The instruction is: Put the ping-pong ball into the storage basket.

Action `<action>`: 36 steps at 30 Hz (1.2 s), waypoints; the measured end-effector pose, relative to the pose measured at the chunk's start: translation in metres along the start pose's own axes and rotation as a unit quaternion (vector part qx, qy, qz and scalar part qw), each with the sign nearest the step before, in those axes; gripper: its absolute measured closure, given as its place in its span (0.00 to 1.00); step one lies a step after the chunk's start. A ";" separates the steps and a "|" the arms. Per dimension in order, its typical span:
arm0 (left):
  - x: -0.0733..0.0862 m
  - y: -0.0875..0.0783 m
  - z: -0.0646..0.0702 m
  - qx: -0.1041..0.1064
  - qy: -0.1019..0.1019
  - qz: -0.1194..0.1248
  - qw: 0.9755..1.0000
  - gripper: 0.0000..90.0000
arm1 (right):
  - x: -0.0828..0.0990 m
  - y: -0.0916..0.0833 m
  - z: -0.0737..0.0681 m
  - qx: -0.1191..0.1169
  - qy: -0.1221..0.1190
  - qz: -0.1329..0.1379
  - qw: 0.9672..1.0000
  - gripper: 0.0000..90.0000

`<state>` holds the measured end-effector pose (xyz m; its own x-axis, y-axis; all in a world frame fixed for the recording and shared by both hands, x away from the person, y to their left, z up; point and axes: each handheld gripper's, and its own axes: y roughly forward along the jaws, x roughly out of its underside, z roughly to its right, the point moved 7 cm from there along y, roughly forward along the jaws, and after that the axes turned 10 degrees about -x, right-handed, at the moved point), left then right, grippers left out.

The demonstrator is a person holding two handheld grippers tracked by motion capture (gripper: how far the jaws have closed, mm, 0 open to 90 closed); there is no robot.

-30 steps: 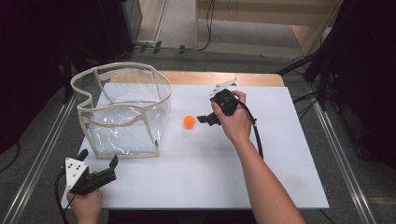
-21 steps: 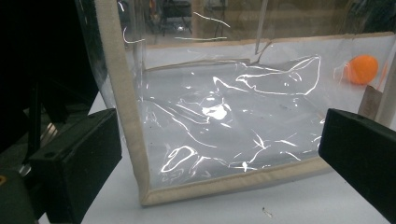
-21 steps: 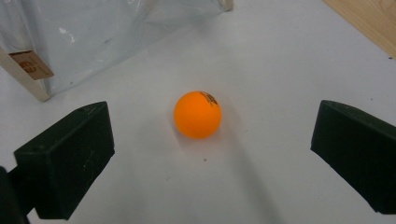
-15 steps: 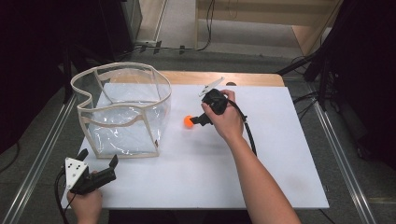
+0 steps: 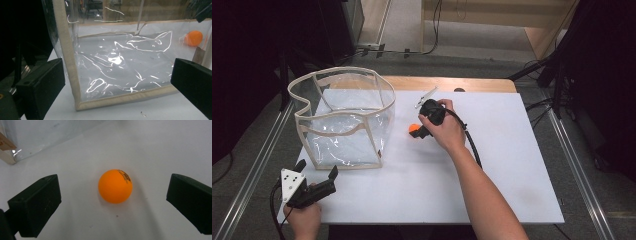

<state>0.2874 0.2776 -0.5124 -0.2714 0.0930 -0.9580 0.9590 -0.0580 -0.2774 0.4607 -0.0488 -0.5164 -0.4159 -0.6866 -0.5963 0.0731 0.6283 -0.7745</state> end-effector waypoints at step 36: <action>0.000 0.001 0.001 -0.004 0.003 0.001 1.000 0.00 | 0.010 0.032 0.004 -0.026 0.012 -0.036 0.999 0.54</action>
<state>0.2881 0.2769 -0.5127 -0.2682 0.0981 -0.9584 0.9604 -0.0501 -0.2739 0.4627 -0.0375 -0.5480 -0.4397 -0.7227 -0.5333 -0.0057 0.5960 -0.8030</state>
